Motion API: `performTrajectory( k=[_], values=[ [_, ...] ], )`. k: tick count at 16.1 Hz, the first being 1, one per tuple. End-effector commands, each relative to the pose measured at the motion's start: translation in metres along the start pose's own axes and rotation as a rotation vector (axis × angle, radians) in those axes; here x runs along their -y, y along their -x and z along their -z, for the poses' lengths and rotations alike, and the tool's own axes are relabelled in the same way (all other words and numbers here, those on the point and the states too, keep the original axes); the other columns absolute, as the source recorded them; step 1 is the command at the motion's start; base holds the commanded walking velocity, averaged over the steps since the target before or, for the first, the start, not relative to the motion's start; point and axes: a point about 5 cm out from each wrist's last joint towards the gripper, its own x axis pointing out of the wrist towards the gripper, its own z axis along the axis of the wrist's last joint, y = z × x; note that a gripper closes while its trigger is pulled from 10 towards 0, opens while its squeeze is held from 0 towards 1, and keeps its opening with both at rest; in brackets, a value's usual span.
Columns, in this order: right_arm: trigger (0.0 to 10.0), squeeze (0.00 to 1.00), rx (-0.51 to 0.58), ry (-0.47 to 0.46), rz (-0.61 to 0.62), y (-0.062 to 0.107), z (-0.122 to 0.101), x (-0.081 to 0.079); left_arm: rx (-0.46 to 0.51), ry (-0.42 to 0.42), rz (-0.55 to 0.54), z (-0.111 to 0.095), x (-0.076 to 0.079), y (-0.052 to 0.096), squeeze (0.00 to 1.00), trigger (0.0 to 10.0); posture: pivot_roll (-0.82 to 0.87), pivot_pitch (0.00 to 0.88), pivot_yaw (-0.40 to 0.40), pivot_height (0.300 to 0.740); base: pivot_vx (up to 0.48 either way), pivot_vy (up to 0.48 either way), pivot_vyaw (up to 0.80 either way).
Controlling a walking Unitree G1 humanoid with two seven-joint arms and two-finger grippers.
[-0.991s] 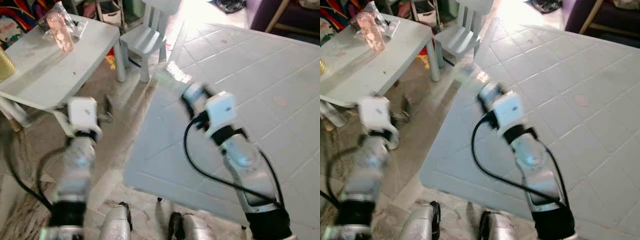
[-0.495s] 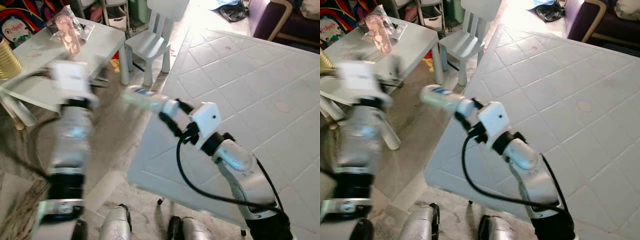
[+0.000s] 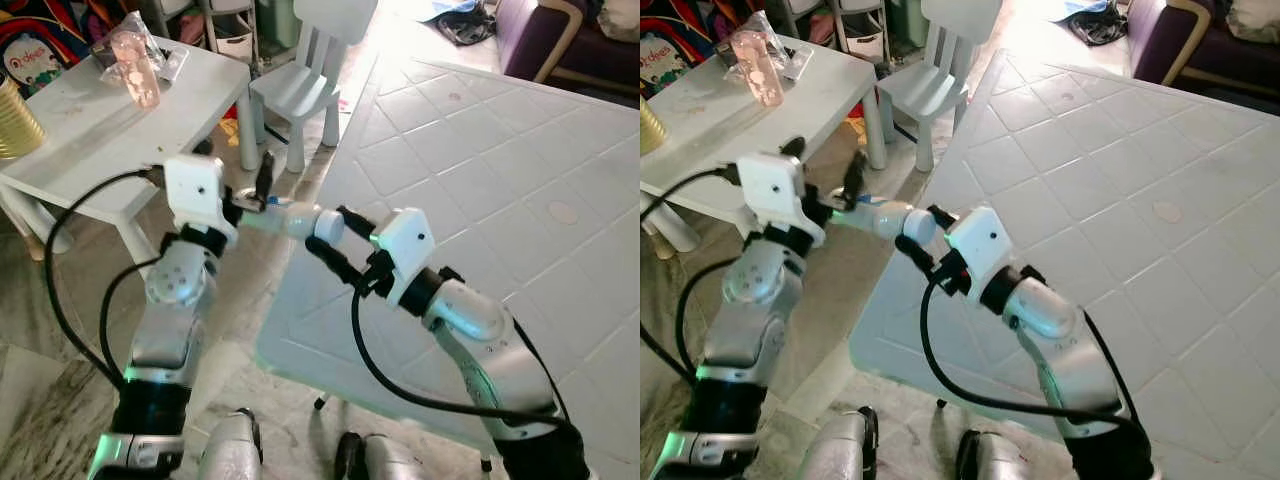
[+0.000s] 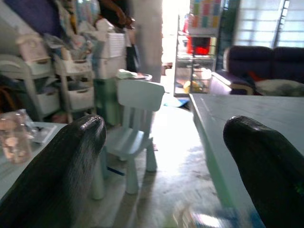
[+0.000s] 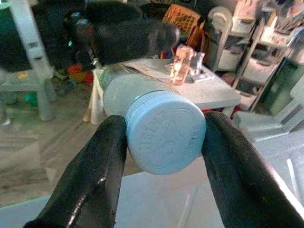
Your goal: Restocking fridge
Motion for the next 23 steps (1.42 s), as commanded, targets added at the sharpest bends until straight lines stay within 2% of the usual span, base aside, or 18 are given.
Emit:
performTrajectory(
  k=[1,3,11,14,15,18,20,22,23],
  values=[
    [0.0,0.0,0.053,0.042,0.01,-0.002,-0.011,0.005,-0.015,0.007,0.035,0.001,0.004,0.003,0.0,10.0,0.08,0.111,-0.054,0.74,0.0,0.0,0.0],
    [0.0,0.0,0.077,0.089,0.034,-0.005,-0.016,0.01,-0.037,0.016,0.051,0.005,0.008,0.007,0.0,10.0,0.08,0.11,-0.055,0.74,0.0,0.0,0.0],
    [0.0,0.0,0.115,0.12,0.091,-0.011,-0.024,0.019,-0.062,0.04,0.074,0.008,0.015,0.011,0.0,10.0,0.08,0.109,-0.051,0.74,0.0,0.0,0.0],
    [0.0,0.0,0.124,0.169,0.23,-0.014,-0.03,0.031,-0.074,0.049,0.043,0.012,0.013,0.01,0.0,10.0,0.07,0.095,-0.044,0.74,0.0,0.0,0.0],
    [0.0,0.0,0.123,0.196,0.335,-0.013,-0.034,0.042,-0.083,0.044,0.019,0.014,0.009,0.008,0.0,10.0,0.06,0.088,-0.044,0.74,0.0,0.0,0.0],
    [0.0,0.0,0.129,0.193,0.394,-0.009,-0.037,0.049,-0.11,0.011,-0.043,0.02,-0.001,0.008,0.0,10.0,0.05,0.085,-0.04,0.74,0.0,0.0,0.0],
    [0.0,0.0,0.138,0.164,0.391,-0.007,-0.036,0.047,-0.142,-0.026,-0.1,0.028,-0.007,0.013,0.0,10.0,0.05,0.085,-0.039,0.74,0.0,0.0,0.0],
    [0.0,0.0,0.175,0.144,0.324,-0.012,-0.043,0.036,-0.16,-0.078,-0.178,0.033,-0.014,0.02,0.0,10.0,0.03,0.086,-0.04,0.74,0.0,0.0,0.0],
    [0.0,0.0,0.184,0.145,0.308,-0.014,-0.046,0.035,-0.149,-0.143,-0.197,0.032,-0.018,0.022,0.0,10.0,0.03,0.085,-0.044,0.74,0.0,0.0,0.0]
  ],
)
